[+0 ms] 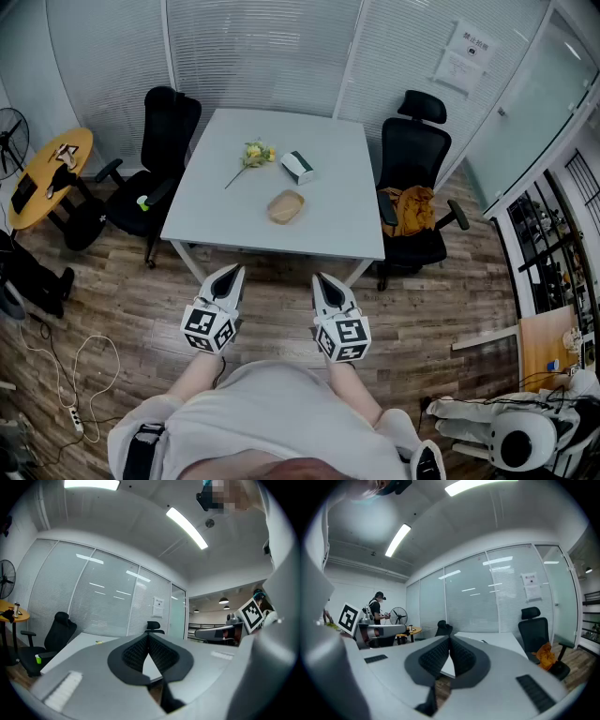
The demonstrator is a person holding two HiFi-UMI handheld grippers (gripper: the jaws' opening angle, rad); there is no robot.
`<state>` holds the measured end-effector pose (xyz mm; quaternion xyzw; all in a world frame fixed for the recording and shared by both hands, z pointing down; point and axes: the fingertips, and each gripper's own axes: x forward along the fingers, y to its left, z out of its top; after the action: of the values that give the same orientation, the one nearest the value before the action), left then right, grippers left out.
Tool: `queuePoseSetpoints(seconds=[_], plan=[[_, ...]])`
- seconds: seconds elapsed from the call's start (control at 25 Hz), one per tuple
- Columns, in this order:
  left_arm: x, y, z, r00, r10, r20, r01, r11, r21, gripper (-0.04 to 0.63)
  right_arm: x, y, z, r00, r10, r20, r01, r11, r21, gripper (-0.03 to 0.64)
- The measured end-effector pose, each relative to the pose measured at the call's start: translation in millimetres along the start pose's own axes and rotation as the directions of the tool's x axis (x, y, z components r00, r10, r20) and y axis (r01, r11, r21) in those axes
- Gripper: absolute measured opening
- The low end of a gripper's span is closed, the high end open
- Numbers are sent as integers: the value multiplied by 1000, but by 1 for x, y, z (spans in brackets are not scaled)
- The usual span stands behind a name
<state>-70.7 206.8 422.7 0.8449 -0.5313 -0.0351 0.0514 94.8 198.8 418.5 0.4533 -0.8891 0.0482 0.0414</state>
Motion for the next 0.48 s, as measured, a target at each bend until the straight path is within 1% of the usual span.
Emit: queuePoseSetpoints(seconds=[0.16, 0.32, 0.48], plan=[[4, -4, 8, 1000, -1, 17, 1, 1000, 11, 11, -1, -4, 3, 1000, -3, 6, 3, 1000, 4, 9], [4, -8, 9, 1000, -3, 18, 2, 999, 38, 11, -1, -5, 1, 1000, -8, 4, 8, 1000, 6, 9], [5, -5, 10, 1000, 1, 18, -1, 999, 36, 11, 3, -5, 2, 1000, -9, 0, 9, 1000, 5, 9]])
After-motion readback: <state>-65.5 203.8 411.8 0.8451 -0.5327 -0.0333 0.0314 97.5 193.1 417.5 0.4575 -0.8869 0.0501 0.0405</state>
